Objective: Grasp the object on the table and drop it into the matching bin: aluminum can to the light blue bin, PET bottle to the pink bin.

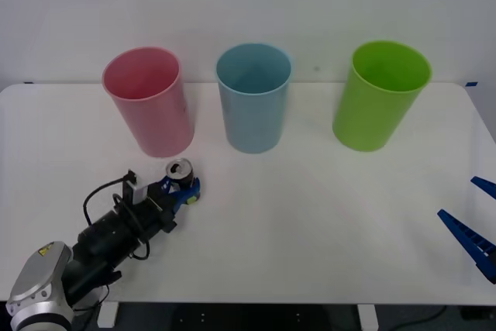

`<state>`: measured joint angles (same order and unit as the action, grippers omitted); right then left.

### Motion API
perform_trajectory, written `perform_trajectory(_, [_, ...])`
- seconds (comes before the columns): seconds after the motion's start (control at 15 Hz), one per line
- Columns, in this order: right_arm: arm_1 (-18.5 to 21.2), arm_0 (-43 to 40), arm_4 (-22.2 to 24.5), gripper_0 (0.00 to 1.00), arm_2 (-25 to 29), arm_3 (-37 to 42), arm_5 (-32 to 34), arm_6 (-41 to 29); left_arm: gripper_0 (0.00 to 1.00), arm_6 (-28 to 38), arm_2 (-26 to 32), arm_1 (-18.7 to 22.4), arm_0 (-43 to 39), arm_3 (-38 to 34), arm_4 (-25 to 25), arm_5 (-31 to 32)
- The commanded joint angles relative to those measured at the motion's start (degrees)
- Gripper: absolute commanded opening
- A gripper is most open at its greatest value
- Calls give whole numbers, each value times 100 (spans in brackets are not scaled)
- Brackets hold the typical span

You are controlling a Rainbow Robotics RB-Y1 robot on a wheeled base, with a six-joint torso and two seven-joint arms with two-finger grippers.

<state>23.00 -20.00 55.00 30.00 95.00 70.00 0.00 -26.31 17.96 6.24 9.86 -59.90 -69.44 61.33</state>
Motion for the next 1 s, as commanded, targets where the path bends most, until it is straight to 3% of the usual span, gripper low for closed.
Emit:
perform_trajectory(0.07, [0,0,0,100,0,0,0,0,0,117,32,202,-81,-268,167,1])
perform_trajectory(0.2, [0,0,0,100,0,0,0,0,0,275,15,343,-143,-479,343,89])
perform_trajectory(1.0, [0,0,0,100,0,0,0,0,0,3703,41,404,-600,-3528,-281,142])
